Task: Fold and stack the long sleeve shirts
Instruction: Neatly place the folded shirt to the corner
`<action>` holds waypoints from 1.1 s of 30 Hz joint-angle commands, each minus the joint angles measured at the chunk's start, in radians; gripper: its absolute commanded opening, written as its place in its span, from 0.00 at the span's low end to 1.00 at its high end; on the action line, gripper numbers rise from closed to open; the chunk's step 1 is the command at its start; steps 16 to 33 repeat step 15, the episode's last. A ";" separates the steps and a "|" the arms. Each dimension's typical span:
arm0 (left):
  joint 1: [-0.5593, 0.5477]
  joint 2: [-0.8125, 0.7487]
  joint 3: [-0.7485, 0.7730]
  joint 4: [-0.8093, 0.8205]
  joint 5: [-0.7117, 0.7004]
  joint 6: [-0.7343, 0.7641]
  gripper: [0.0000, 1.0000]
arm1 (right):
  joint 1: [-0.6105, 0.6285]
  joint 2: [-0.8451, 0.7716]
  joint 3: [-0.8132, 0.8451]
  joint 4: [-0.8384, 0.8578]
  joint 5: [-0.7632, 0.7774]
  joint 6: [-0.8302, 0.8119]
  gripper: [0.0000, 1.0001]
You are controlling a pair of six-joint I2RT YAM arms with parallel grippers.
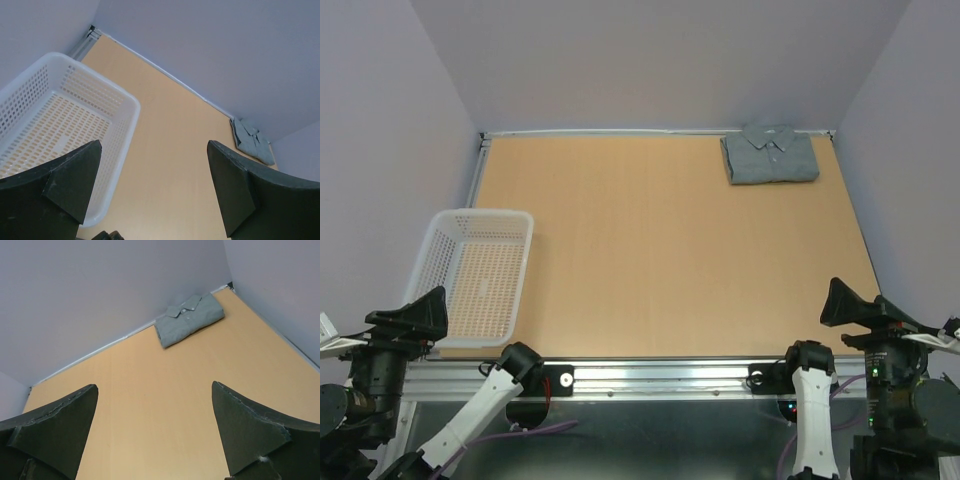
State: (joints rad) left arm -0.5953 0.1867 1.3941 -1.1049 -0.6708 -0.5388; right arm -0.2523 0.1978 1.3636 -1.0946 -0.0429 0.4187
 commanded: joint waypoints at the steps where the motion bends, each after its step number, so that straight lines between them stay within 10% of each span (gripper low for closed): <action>1: -0.041 -0.032 0.002 -0.012 -0.075 -0.118 0.99 | 0.021 0.000 0.006 -0.004 -0.014 -0.006 1.00; 33: -0.054 -0.053 -0.055 0.010 -0.067 -0.161 0.98 | 0.062 -0.004 0.028 -0.014 0.032 -0.037 1.00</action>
